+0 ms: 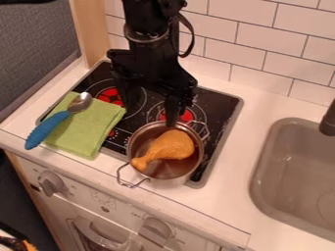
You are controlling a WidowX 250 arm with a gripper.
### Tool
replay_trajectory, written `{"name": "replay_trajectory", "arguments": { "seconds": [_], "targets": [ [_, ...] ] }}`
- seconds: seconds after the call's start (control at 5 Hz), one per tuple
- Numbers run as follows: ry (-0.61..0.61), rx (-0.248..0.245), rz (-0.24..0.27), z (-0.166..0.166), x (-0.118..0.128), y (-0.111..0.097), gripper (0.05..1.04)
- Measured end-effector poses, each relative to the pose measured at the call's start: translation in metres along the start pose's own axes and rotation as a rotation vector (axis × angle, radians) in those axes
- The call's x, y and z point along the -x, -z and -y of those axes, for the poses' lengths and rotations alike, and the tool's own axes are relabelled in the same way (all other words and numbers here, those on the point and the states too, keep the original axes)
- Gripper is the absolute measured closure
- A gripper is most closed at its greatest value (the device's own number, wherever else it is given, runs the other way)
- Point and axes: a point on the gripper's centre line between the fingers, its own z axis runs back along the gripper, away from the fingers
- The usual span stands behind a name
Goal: Move the blue spoon to the right burner
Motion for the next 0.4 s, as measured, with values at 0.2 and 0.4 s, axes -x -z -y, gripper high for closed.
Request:
{"name": "replay_trajectory", "arguments": {
  "seconds": [0.2,0.4],
  "targets": [
    [0.002,0.005,-0.023,0.000,0.005,0.005,0.083],
    [-0.049,0.018,-0.028,-0.032,0.020,0.007,0.083]
  ]
}}
